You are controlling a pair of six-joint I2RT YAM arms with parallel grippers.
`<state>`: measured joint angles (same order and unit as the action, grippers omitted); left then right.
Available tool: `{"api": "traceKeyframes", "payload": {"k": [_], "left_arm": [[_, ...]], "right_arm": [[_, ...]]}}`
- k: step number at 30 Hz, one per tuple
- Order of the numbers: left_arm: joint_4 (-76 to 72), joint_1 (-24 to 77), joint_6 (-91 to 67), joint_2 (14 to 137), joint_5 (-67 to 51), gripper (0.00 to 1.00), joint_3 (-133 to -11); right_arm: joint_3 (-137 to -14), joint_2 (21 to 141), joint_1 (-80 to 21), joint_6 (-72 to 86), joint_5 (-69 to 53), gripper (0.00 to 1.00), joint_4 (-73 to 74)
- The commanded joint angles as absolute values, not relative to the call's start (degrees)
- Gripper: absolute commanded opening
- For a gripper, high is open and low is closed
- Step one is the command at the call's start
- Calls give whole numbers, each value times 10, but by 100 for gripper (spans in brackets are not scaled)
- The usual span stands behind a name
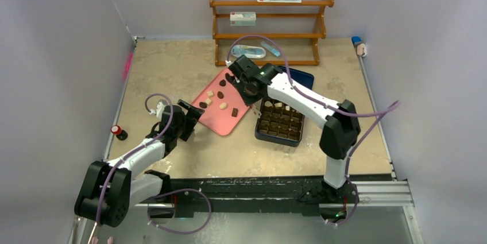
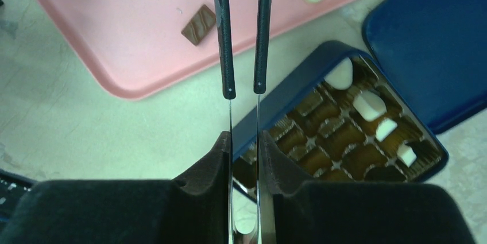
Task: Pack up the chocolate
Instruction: Pick up the fake chocolate from the plate, then place the fake chocolate in the packing box.
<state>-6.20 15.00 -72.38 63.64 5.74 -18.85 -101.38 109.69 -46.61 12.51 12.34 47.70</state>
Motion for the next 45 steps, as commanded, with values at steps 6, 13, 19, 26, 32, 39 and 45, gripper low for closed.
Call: {"api": "traceKeyframes", "payload": {"k": [6,13,19,26,32,39,45], "left_arm": [[-55,145,-715,627,59,99,-204],[-56,145,-716,630,54,99,-207],[-52,145,-715,626,56,99,-207],[-58,145,-716,634,52,99,-206],[-60,145,-718,639,53,99,-206],[-67,145,-718,647,52,99,-205],[-73,145,-720,650,51,99,-200]], "right_arm": [[-894,940,-471,167,176,0,479],[-794,834,-471,210,209,0,499],[-722,764,-471,251,229,0,524],[-656,723,-471,283,225,0,532],[-624,713,-471,297,209,0,526],[-597,700,-471,303,190,0,517],[-582,690,-472,310,180,0,517]]}}
